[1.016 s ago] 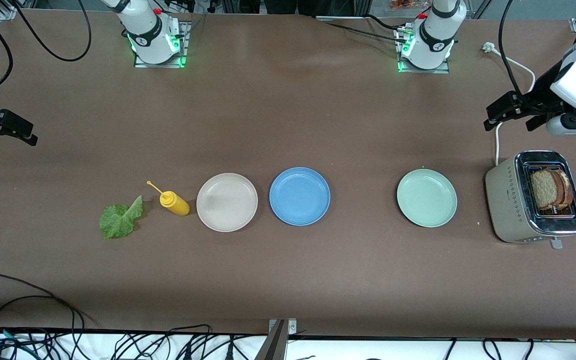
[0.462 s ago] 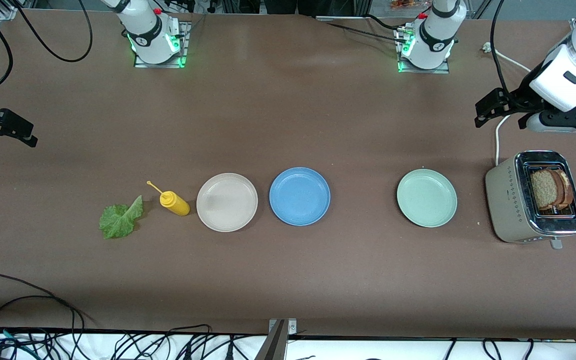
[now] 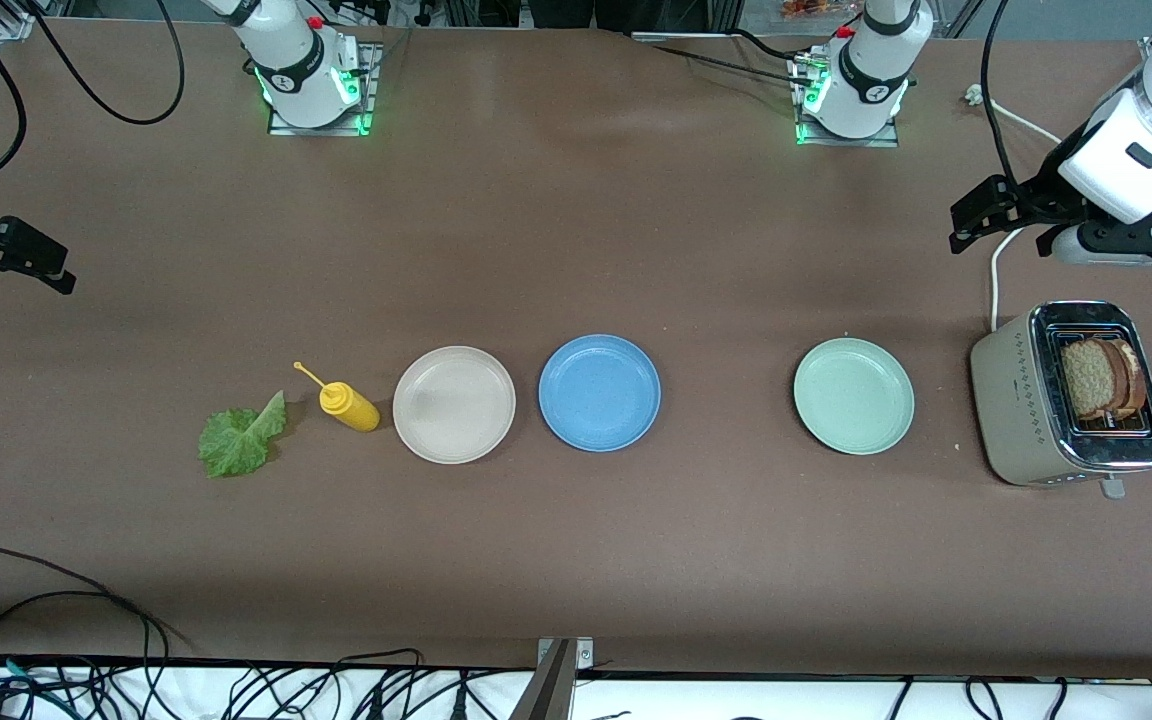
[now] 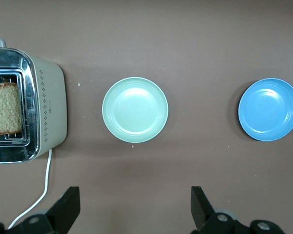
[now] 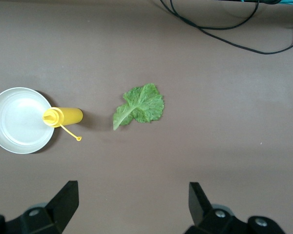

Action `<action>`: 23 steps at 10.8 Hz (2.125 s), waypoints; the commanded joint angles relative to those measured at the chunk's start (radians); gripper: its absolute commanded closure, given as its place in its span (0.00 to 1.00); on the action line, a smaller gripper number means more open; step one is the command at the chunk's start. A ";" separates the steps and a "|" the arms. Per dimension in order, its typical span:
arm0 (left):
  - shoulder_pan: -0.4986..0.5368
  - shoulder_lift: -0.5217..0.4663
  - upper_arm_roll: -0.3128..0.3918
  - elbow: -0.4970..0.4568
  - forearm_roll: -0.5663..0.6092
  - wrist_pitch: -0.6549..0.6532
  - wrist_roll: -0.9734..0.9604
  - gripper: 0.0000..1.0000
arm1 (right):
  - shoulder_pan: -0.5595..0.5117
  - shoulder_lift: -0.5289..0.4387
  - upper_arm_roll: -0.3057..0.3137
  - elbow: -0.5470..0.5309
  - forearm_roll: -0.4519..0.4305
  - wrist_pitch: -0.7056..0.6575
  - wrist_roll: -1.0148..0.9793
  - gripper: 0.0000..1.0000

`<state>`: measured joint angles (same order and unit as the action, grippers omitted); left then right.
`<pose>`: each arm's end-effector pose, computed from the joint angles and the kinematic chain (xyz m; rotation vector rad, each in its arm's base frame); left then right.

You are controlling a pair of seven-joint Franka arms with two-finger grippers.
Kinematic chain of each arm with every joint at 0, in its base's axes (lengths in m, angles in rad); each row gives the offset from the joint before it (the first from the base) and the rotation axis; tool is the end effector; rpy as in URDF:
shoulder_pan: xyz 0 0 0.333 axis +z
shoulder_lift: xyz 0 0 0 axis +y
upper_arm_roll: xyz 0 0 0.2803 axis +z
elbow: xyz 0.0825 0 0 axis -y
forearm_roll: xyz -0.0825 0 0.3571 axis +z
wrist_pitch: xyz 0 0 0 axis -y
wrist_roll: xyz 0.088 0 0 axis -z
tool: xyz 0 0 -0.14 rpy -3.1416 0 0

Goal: Make sandwich in blue plate with both arms

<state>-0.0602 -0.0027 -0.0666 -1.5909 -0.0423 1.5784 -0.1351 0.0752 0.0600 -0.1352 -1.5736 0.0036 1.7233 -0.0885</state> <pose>0.5219 -0.0725 0.5491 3.1010 0.0137 -0.0236 0.5599 -0.0314 0.5365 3.1270 0.0449 0.1403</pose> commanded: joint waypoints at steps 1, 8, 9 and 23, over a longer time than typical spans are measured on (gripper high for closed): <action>-0.001 -0.011 0.001 -0.004 0.024 -0.014 0.017 0.00 | 0.003 -0.003 -0.004 0.015 -0.001 -0.024 0.000 0.00; -0.001 -0.011 0.002 0.000 0.024 -0.014 0.019 0.00 | 0.005 -0.014 0.000 0.038 0.004 -0.030 -0.004 0.00; 0.000 -0.011 0.002 0.000 0.024 -0.012 0.019 0.00 | 0.005 -0.006 0.000 0.038 0.006 -0.027 0.001 0.00; 0.003 -0.011 0.002 0.000 0.024 -0.014 0.019 0.00 | 0.024 0.006 0.003 0.038 0.004 0.001 0.004 0.00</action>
<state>-0.0568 -0.0028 -0.0656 -1.5909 -0.0420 1.5753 -0.1338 0.0976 0.0572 -0.1298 -1.5543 0.0046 1.7248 -0.0880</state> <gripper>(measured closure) 0.000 0.000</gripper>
